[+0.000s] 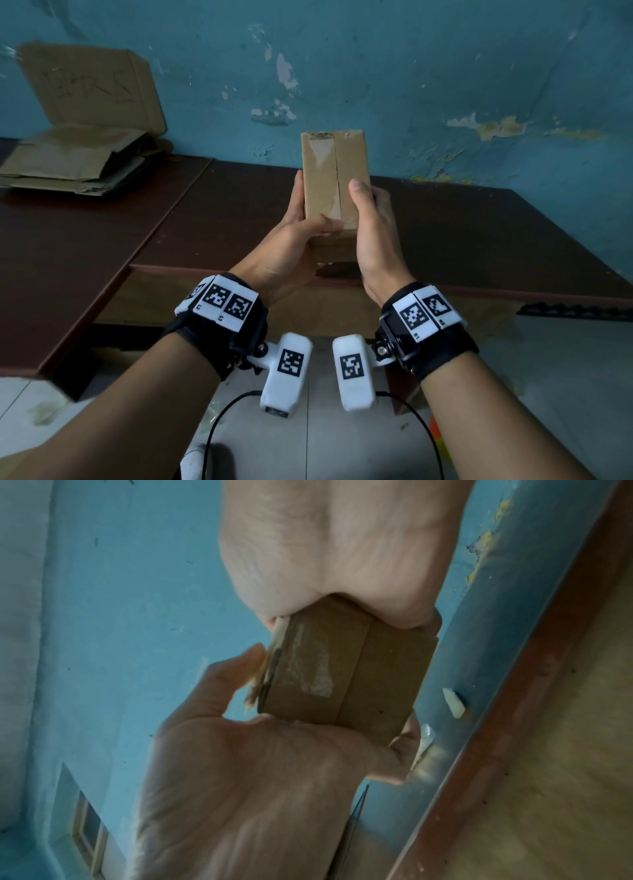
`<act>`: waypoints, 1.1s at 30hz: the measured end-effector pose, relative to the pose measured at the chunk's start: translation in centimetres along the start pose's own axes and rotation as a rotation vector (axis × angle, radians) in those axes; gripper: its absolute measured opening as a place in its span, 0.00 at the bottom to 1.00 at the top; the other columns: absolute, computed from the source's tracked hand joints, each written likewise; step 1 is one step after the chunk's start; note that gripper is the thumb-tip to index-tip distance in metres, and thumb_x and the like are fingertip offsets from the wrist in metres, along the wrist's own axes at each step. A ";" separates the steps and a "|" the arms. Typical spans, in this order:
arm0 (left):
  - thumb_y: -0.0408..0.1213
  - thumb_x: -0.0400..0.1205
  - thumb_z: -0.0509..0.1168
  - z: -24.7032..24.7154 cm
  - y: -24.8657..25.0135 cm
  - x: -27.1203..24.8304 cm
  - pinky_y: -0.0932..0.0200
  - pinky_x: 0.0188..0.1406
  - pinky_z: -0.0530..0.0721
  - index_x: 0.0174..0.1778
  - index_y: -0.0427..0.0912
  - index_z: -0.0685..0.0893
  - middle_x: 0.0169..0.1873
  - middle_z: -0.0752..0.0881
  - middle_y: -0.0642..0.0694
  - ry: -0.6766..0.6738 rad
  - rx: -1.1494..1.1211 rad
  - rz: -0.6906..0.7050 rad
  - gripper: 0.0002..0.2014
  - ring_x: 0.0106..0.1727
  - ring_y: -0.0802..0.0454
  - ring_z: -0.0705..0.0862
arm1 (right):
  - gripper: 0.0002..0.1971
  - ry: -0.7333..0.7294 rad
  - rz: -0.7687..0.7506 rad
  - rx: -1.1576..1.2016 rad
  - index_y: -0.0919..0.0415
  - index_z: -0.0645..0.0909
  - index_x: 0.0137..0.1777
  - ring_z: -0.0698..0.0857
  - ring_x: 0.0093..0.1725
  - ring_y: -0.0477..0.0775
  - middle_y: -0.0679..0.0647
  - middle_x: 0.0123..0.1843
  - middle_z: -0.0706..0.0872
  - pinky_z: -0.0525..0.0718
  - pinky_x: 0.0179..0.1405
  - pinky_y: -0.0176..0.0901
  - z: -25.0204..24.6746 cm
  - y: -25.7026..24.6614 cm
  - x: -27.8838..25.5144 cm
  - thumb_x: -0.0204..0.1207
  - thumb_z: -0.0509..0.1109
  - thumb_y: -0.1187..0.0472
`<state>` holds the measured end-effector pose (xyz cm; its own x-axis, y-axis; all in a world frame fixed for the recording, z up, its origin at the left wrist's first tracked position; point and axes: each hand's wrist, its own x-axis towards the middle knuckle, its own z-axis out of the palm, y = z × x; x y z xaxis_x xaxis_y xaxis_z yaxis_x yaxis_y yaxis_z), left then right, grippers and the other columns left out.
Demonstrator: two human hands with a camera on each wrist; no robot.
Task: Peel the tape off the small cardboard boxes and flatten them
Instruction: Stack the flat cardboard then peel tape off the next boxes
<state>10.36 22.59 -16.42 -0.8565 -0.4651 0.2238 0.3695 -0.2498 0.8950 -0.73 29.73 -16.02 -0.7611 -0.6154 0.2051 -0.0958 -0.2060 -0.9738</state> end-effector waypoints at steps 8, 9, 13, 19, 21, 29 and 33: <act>0.35 0.95 0.63 -0.2 -0.2 0.6 0.52 0.53 0.92 0.94 0.64 0.58 0.74 0.87 0.43 0.061 0.059 0.027 0.34 0.65 0.48 0.91 | 0.29 -0.030 -0.029 -0.003 0.59 0.73 0.81 0.92 0.68 0.52 0.55 0.70 0.89 0.90 0.66 0.49 0.1 0.4 0.0 0.90 0.65 0.39; 0.31 0.94 0.63 -0.3 -0.2 0.6 0.52 0.51 0.93 0.94 0.63 0.60 0.74 0.87 0.41 0.058 0.065 0.028 0.35 0.63 0.46 0.92 | 0.26 -0.029 -0.024 -0.018 0.59 0.73 0.81 0.91 0.68 0.52 0.55 0.70 0.89 0.90 0.65 0.49 0.1 0.5 0.0 0.94 0.64 0.41; 0.24 0.92 0.63 -0.5 0.0 0.5 0.47 0.62 0.91 0.93 0.60 0.61 0.74 0.88 0.41 0.019 0.077 0.049 0.37 0.67 0.42 0.91 | 0.20 -0.030 0.008 -0.021 0.58 0.74 0.79 0.91 0.67 0.53 0.55 0.69 0.89 0.91 0.67 0.51 0.1 0.5 -0.1 0.97 0.62 0.45; 0.21 0.91 0.63 -0.7 0.0 0.2 0.52 0.57 0.93 0.92 0.60 0.62 0.69 0.88 0.41 -0.009 0.091 0.061 0.39 0.63 0.46 0.92 | 0.18 -0.037 0.031 0.003 0.58 0.74 0.79 0.91 0.63 0.47 0.50 0.65 0.89 0.90 0.53 0.33 0.2 0.2 -0.4 0.98 0.61 0.48; 0.20 0.90 0.63 -0.8 0.0 0.2 0.54 0.53 0.93 0.93 0.62 0.60 0.70 0.88 0.41 -0.013 0.091 0.048 0.42 0.63 0.46 0.92 | 0.18 -0.042 0.040 0.004 0.57 0.74 0.79 0.91 0.60 0.43 0.48 0.63 0.89 0.89 0.47 0.27 0.1 0.1 -0.4 0.98 0.61 0.48; 0.19 0.88 0.67 -0.9 -0.1 0.2 0.49 0.62 0.92 0.95 0.64 0.55 0.78 0.83 0.36 -0.042 0.122 0.041 0.48 0.71 0.41 0.90 | 0.19 -0.019 0.067 0.037 0.59 0.75 0.79 0.92 0.60 0.44 0.50 0.63 0.91 0.88 0.53 0.33 -0.1 -0.1 -0.4 0.97 0.62 0.48; 0.22 0.84 0.68 -1.3 0.0 0.3 0.46 0.60 0.92 0.94 0.68 0.56 0.81 0.79 0.31 -0.078 0.116 0.026 0.49 0.70 0.36 0.88 | 0.19 -0.034 0.065 0.030 0.58 0.75 0.79 0.91 0.60 0.43 0.49 0.63 0.90 0.87 0.54 0.35 -0.1 -0.1 -0.5 0.97 0.61 0.47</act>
<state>10.55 21.31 -16.89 -0.8743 -0.4015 0.2729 0.3519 -0.1368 0.9260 -0.40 30.12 -16.03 -0.7426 -0.6537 0.1454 -0.0275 -0.1871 -0.9820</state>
